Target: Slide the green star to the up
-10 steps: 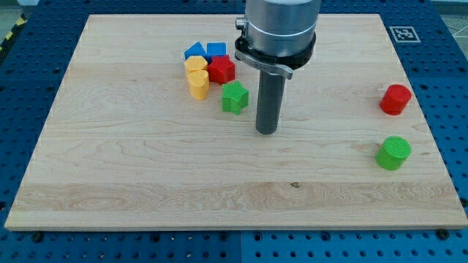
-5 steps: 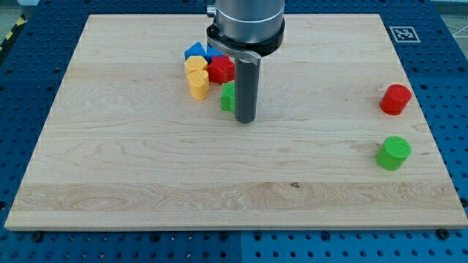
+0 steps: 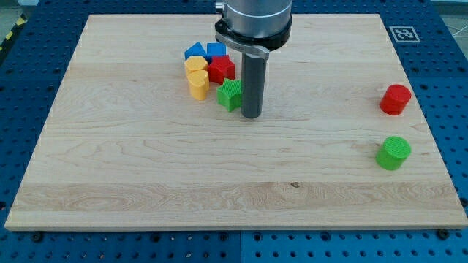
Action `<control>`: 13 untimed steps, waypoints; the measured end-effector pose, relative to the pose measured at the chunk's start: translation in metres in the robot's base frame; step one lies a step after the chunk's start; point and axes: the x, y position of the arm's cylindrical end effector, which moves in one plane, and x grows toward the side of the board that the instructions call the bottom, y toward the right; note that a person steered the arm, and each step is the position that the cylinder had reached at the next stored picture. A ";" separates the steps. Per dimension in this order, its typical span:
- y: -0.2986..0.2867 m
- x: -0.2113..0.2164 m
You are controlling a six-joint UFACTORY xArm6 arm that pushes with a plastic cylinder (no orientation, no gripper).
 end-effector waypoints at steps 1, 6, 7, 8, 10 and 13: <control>0.000 -0.009; -0.004 0.000; -0.006 -0.004; -0.009 -0.007; -0.025 -0.007; -0.048 -0.007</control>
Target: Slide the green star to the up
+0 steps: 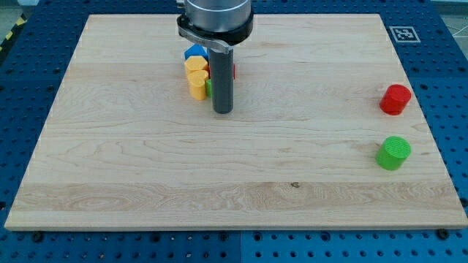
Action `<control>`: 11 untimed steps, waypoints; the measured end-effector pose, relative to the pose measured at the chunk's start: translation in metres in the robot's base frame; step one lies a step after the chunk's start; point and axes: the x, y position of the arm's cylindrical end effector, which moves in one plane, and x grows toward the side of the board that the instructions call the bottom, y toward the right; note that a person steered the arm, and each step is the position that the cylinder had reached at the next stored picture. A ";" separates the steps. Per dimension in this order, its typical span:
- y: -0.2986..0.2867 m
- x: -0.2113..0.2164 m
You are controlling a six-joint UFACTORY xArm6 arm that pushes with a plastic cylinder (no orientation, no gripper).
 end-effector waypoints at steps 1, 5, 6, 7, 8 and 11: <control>0.000 0.000; 0.017 -0.003; 0.010 -0.007; 0.006 -0.007; 0.002 -0.007; 0.004 -0.008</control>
